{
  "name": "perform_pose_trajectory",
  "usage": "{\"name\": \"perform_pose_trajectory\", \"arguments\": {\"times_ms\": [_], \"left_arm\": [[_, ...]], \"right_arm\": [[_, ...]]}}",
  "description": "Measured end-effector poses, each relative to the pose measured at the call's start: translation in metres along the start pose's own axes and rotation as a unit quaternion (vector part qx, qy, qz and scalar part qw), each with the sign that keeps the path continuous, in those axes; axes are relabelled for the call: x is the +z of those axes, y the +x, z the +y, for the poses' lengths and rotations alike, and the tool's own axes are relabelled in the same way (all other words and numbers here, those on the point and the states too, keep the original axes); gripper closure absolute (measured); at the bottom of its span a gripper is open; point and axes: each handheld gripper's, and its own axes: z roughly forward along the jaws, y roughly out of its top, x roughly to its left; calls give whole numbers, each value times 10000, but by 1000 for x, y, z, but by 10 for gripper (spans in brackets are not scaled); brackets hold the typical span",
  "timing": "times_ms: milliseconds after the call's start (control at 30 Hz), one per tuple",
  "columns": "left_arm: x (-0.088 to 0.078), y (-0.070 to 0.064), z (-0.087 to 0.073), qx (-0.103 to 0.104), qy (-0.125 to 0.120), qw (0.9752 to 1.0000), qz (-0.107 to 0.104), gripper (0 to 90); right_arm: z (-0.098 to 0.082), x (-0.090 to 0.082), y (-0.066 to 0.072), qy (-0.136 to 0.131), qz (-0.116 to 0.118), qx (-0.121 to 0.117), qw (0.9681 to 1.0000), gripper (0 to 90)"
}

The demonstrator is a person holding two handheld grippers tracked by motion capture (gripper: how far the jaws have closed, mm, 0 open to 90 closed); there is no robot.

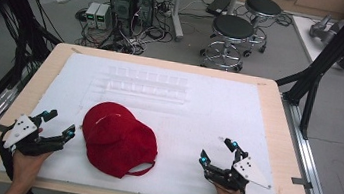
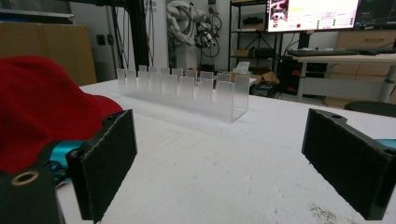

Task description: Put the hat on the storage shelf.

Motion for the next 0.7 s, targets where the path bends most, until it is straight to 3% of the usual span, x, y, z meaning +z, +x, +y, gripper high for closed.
{"name": "perform_pose_trajectory", "arguments": {"times_ms": [233, 400, 700], "left_arm": [[-2, 1, -1, -101, -123, 9999, 22, 163], [-3, 0, -1, -30, -161, 9999, 44, 162], [-3, 0, -1, -46, -137, 9999, 35, 162]], "right_arm": [[0, 0, 0, 61, 35, 72, 9999, 92], [0, 1, 0, 42, 37, -48, 10000, 92], [2, 4, 1, 248, 20, 26, 9997, 92]]}}
